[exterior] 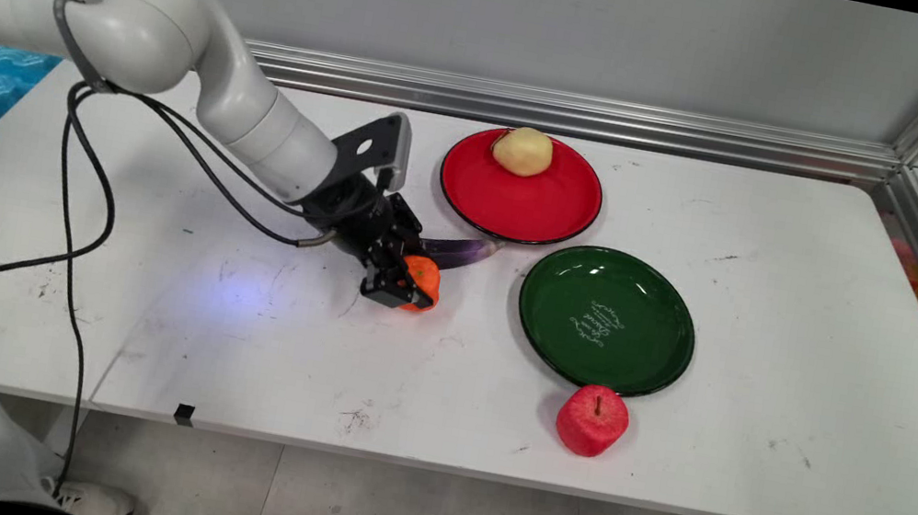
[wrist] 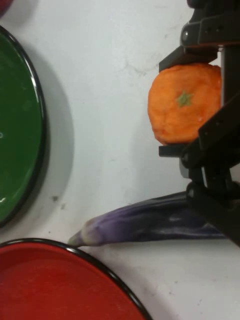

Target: Place the picked object on the table

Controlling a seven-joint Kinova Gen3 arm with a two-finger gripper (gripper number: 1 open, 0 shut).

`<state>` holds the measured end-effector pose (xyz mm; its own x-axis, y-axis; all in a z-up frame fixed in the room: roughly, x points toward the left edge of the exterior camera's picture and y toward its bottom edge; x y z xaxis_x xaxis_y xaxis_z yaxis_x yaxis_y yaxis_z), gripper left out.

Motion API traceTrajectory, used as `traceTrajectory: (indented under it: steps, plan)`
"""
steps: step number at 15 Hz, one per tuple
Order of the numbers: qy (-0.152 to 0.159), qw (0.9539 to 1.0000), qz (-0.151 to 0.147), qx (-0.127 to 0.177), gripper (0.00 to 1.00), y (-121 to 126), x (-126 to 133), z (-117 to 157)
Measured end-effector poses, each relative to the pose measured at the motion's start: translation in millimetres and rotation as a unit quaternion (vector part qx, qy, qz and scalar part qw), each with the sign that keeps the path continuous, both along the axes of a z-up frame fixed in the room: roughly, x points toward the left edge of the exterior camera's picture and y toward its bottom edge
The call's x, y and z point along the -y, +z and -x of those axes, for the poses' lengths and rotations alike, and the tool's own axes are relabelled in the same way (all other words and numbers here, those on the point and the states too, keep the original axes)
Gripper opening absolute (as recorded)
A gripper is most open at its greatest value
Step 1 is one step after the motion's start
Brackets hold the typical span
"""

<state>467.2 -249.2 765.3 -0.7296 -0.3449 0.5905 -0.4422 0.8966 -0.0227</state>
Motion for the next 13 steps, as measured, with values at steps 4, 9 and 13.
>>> traceTrajectory:
  steps: [4, 9, 13]
  plan:
    - [0.002, 1.0000, -0.004, -0.005, 0.00, -14, 1, 0]
    - [0.005, 0.9999, -0.005, -0.012, 1.00, -25, 5, 0]
    - [0.007, 0.9999, -0.004, -0.015, 1.00, -26, 10, 1]
